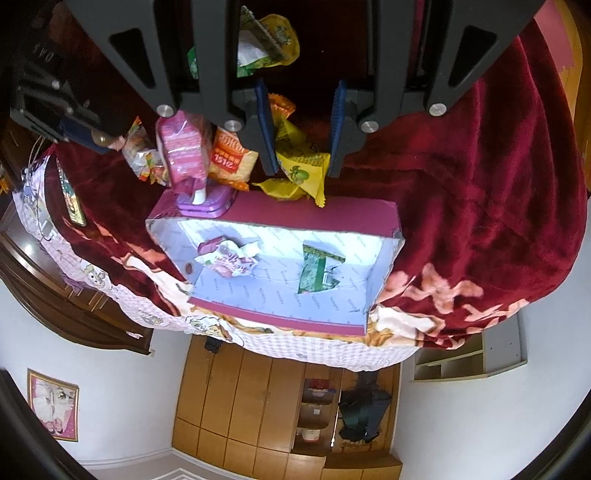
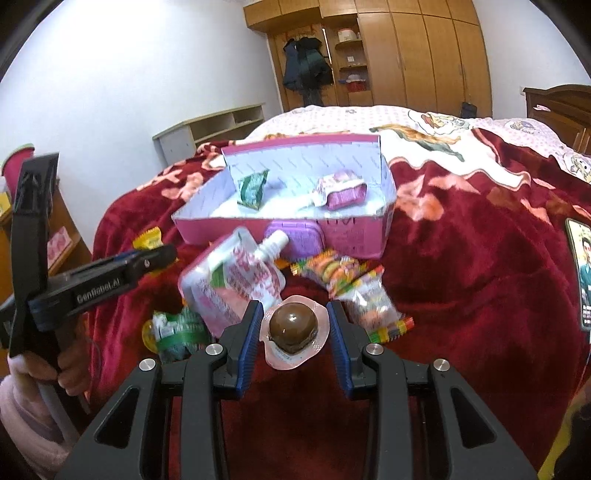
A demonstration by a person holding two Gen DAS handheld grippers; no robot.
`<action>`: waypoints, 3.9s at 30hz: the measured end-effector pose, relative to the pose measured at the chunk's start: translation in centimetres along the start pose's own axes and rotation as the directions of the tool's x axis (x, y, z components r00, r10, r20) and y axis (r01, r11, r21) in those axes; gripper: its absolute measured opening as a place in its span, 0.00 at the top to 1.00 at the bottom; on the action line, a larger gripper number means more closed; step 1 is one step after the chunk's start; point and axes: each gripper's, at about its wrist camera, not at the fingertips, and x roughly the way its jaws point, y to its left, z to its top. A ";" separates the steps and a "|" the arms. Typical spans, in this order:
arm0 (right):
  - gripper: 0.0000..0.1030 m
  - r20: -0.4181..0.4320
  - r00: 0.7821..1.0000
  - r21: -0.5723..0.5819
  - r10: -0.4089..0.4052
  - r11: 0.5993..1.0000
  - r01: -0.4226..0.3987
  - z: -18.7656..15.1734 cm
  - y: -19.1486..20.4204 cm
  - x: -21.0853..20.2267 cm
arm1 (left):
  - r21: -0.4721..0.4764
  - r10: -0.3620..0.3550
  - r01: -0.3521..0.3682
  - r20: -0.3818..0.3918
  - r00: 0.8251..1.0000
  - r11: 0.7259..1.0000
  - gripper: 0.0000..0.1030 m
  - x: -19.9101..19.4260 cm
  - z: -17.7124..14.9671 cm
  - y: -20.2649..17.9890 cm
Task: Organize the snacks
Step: 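Carry the yellow packet with the left tool while the right tool carries the chocolate over the box, then open the left tool to drop the yellow packet while the right tool releases the chocolate ball, then withdraw both open tools from the box back toward the snack pile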
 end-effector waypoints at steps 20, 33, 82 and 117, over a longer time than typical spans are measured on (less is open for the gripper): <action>0.65 0.046 0.998 -0.031 0.034 0.999 -0.033 5.1 -0.1 2.0 | 0.002 0.020 -0.021 0.036 0.999 1.000 0.73 1.7 4.0 0.5; 0.65 0.066 0.998 -0.014 0.015 1.000 -0.014 8.5 -1.7 4.4 | 0.000 0.044 -0.044 0.036 0.998 0.999 0.74 5.0 6.5 1.1; 0.64 -0.039 0.999 0.049 -0.019 0.999 0.020 8.2 -4.9 11.4 | 0.020 0.084 -0.083 -0.056 0.995 0.996 0.66 12.3 6.5 1.9; 0.51 0.030 1.000 0.032 0.001 1.000 -0.002 7.2 -3.1 7.5 | -0.002 0.079 -0.079 -0.033 0.996 0.997 0.62 7.3 5.7 1.5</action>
